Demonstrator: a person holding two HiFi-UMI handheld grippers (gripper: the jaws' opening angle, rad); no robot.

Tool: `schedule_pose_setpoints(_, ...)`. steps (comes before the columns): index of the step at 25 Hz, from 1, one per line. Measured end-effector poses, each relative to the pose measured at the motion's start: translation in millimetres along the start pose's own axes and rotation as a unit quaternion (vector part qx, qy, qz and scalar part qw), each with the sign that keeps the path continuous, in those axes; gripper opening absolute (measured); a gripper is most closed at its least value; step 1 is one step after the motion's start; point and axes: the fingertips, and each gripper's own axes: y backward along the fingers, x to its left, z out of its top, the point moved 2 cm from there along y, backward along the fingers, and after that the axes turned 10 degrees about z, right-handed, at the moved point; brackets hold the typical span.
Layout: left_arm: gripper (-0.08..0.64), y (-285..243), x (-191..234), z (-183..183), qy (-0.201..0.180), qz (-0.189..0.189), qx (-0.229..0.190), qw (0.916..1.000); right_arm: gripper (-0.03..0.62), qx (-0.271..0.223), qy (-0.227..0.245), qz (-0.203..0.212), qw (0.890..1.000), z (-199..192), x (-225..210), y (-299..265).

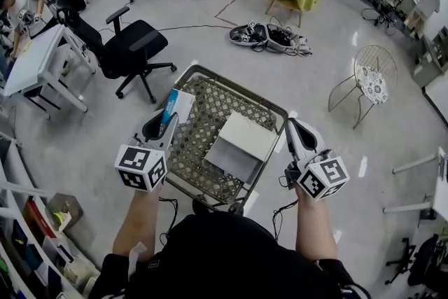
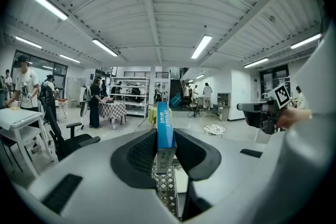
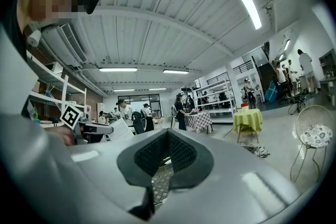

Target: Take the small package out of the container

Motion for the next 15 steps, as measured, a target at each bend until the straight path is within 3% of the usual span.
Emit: schedule_pose_setpoints(15, 0.094, 0.3, 0.9, -3.6, 0.001, -0.005, 0.006, 1.0000, 0.008, 0.004, -0.016, 0.006, 1.000, -9.0, 4.8, -5.5)
